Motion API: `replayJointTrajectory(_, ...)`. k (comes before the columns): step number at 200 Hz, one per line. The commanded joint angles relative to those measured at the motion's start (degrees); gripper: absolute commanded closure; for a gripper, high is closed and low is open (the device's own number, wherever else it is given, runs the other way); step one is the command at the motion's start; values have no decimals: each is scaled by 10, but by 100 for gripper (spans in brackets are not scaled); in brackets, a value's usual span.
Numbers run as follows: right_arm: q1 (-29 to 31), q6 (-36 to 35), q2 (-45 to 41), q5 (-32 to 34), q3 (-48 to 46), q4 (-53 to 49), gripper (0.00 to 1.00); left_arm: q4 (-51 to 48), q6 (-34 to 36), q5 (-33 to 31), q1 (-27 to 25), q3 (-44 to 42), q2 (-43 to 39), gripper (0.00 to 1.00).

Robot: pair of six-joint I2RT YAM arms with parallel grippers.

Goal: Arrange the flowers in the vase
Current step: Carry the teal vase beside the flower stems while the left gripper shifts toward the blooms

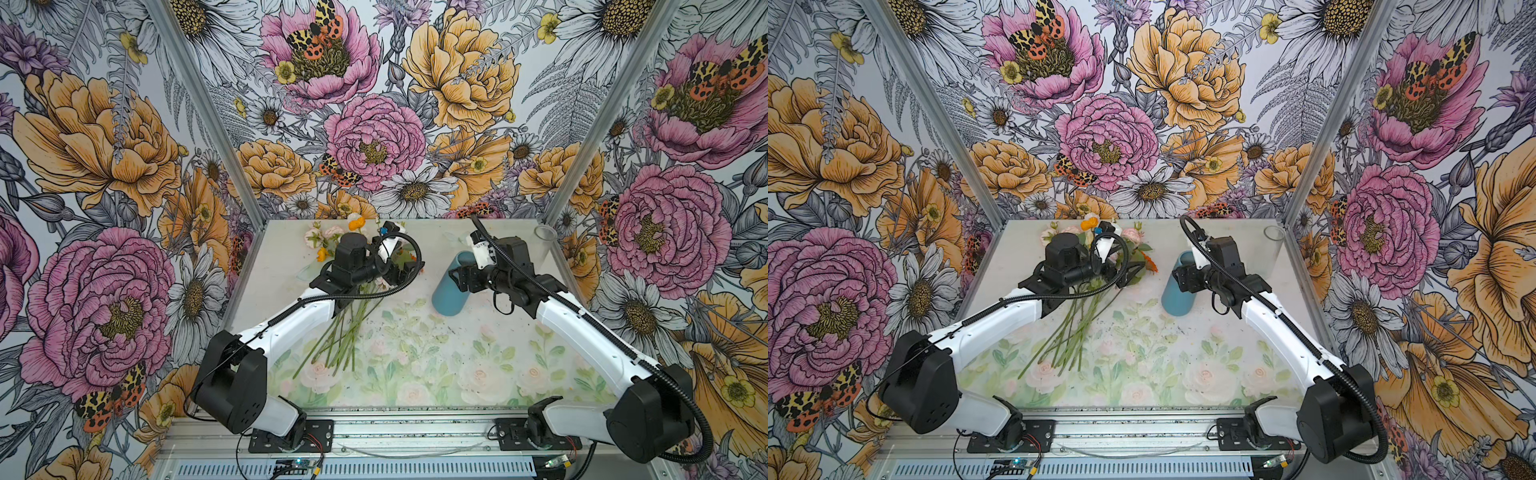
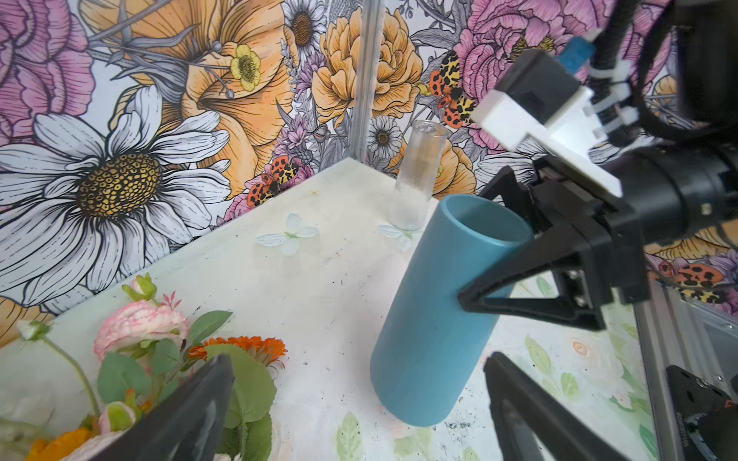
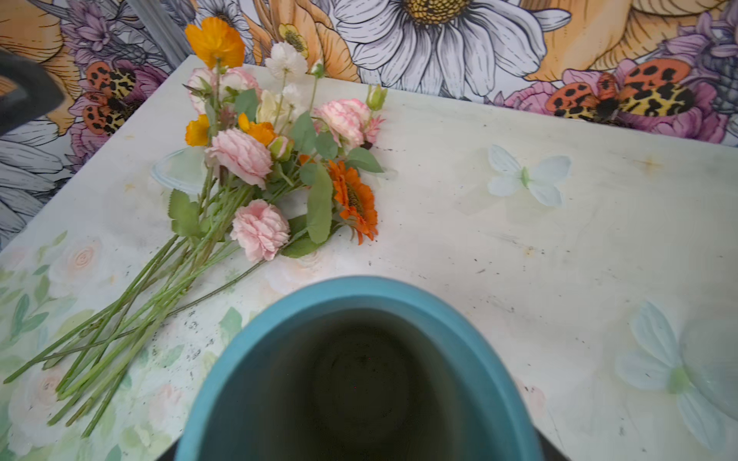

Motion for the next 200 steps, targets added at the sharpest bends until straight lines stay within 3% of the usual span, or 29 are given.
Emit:
replayJointTrajectory(1, 31, 1, 0, -27, 48, 76, 47, -85, -21, -17, 26, 58, 2, 1)
replayJointTrajectory(40, 107, -16, 16, 2, 49, 73, 47, -157, -40, -21, 85, 95, 5, 1)
replayJointTrajectory(77, 142, -28, 32, 21, 51, 51, 47, -193, -62, 20, 144, 108, 5, 1)
replayJointTrajectory(121, 180, -51, 61, 70, 54, 40, 47, -193, -73, 34, 164, 114, 14, 1)
replayJointTrajectory(161, 190, -50, 81, 74, 54, 40, 47, -193, -83, 38, 176, 117, 20, 1)
replayJointTrajectory(200, 192, -47, 76, 90, 44, 40, 37, -192, -88, 46, 179, 118, 24, 1)
